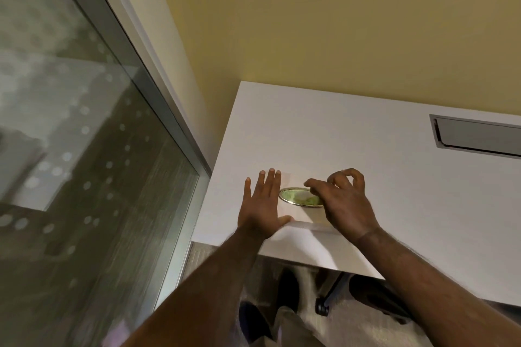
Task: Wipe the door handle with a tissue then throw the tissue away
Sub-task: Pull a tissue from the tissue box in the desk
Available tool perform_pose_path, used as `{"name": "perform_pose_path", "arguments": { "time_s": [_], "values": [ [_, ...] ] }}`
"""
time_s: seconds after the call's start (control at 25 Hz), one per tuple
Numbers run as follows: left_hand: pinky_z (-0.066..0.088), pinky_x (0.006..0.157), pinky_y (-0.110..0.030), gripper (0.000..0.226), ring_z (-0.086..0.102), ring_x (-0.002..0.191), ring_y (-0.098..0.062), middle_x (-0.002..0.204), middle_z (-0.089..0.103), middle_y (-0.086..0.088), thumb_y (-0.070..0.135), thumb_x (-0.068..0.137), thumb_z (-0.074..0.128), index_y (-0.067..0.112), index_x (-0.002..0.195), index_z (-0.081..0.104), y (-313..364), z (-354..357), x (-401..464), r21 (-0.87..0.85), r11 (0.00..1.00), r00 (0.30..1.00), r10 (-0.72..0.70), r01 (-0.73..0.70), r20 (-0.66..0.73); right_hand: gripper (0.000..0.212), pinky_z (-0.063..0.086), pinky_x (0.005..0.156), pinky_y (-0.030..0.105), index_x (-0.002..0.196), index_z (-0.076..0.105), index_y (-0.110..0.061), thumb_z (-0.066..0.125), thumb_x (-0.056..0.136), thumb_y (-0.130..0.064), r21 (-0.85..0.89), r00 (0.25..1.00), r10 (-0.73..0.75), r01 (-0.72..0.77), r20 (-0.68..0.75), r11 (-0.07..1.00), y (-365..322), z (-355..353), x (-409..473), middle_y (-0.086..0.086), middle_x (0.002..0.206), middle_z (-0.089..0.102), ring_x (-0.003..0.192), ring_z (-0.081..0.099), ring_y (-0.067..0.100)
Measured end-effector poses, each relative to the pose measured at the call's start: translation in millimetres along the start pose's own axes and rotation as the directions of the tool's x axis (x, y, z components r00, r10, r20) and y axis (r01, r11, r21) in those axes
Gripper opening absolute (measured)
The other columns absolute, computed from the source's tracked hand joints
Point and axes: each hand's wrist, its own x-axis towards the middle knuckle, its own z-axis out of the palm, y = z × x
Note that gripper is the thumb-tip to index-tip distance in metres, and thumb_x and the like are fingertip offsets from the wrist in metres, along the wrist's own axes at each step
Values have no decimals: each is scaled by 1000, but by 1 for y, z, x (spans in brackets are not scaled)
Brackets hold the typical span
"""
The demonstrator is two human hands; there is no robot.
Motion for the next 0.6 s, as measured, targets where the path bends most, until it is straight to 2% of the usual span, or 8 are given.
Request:
{"name": "perform_pose_path", "arguments": {
  "time_s": [0.16, 0.28, 0.36, 0.44, 0.52, 0.6],
  "values": [
    [-12, 114, -54, 104, -16, 148, -31, 162, -19, -8, 75, 88, 36, 13, 152, -18, 3, -4, -4, 17, 1000, 1000, -19, 20, -7, 76, 39, 81, 41, 112, 50, -35, 74, 59, 14, -8, 998, 61, -61, -19, 998, -10, -11, -8, 2, 80, 52, 96, 38, 33],
    [-10, 115, -54, 105, -15, 149, -31, 163, -18, -8, 72, 88, 41, 11, 153, -16, 6, -7, -4, 6, 1000, 1000, -20, 20, -2, 81, 28, 85, 38, 109, 50, -32, 75, 51, 19, -28, 995, 61, -64, -81, 998, -17, -23, -11, 2, 76, 53, 91, 36, 26],
    [-8, 116, -55, 107, -15, 149, -31, 163, -17, -8, 73, 87, 42, 11, 153, -17, 6, -8, -4, -5, 1000, 1000, -29, 29, 3, 80, 34, 84, 40, 105, 55, -28, 81, 45, 19, -32, 987, 50, -55, -154, 998, -24, -35, -12, 2, 73, 53, 86, 33, 22],
    [-7, 117, -55, 110, -14, 149, -30, 163, -17, -8, 75, 85, 43, 12, 153, -16, 5, -8, -4, -27, 999, 999, -43, 43, 15, 72, 48, 72, 45, 97, 67, -20, 86, 38, 18, -30, 966, 21, -29, -260, 999, -32, -53, -7, 2, 69, 55, 81, 31, 21],
    [-6, 117, -54, 111, -12, 149, -30, 163, -16, -8, 77, 84, 42, 11, 153, -16, 3, -9, -3, -38, 998, 998, -43, 45, 39, 63, 50, 64, 46, 91, 72, -14, 87, 39, 19, -29, 934, -3, -8, -357, 1000, -38, -68, 1, 2, 67, 56, 80, 31, 19],
    [-5, 117, -55, 109, -11, 150, -30, 163, -15, -8, 77, 84, 38, 11, 153, -15, 4, -12, -5, -42, 998, 999, -36, 38, 32, 56, 47, 72, 47, 96, 70, -14, 87, 50, 15, -9, 918, 4, -8, -396, 1000, -42, -78, 6, 5, 68, 55, 81, 34, 19]
  ]
}}
